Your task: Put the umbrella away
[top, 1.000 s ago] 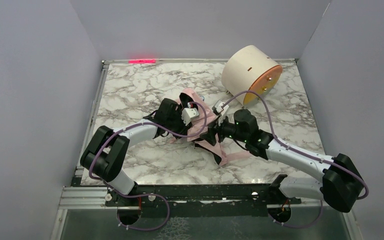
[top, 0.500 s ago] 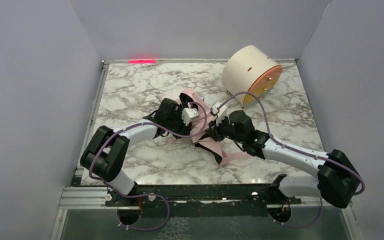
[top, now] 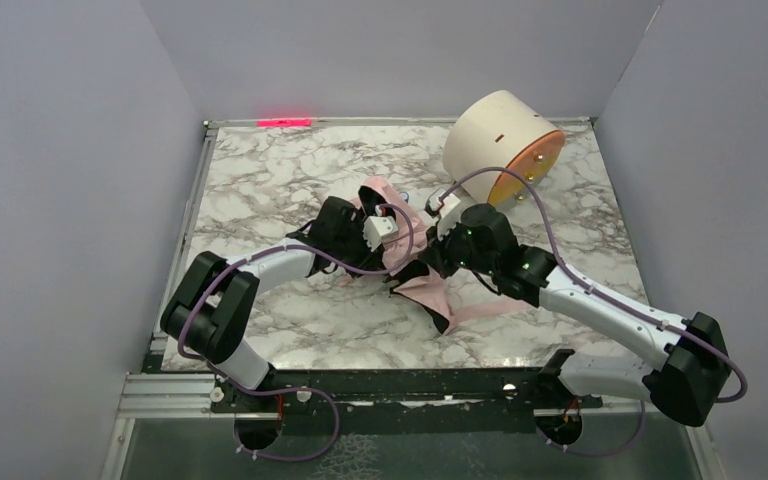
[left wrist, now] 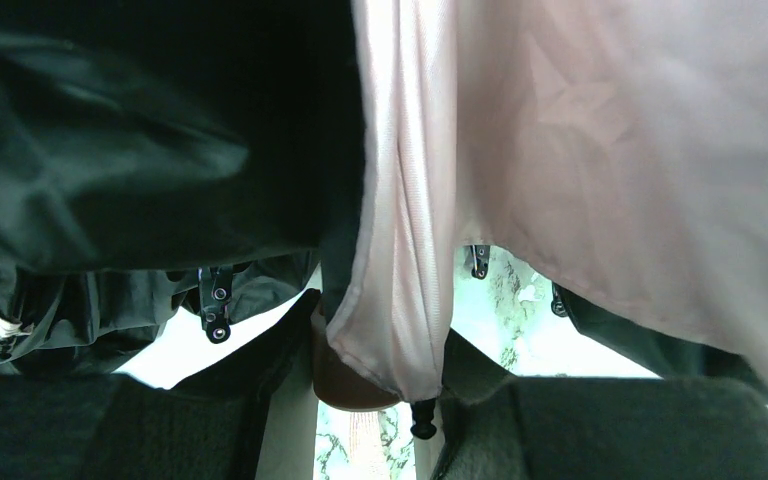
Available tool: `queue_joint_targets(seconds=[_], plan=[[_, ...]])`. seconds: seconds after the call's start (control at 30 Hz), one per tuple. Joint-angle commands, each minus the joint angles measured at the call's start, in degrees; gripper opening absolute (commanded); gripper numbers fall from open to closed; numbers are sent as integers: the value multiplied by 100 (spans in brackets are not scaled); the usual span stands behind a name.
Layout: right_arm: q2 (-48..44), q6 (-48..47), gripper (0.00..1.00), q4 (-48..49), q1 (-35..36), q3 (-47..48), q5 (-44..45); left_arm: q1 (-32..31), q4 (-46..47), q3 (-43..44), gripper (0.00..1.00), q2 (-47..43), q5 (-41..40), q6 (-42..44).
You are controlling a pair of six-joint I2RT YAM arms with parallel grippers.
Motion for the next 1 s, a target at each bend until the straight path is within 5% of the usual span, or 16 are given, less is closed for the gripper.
queue_joint_targets(seconds=[0.0, 0.3, 0.53, 0.8, 0.97], plan=[[45, 271, 1, -1631, 29, 516, -493, -39, 86, 26, 0, -103, 52, 142], [-102, 1080, 0, -2926, 51, 674, -633, -39, 75, 63, 0, -11, 34, 122], [849, 1571, 3, -3741, 44, 767, -389, -39, 124, 50, 0, -18, 23, 119], [468, 1824, 48, -3214, 43, 958, -142, -47, 267, -67, 0, -184, 125, 271], [-697, 1637, 60, -2440, 43, 980, 286, -127, 360, -392, 0, -614, 382, 834]])
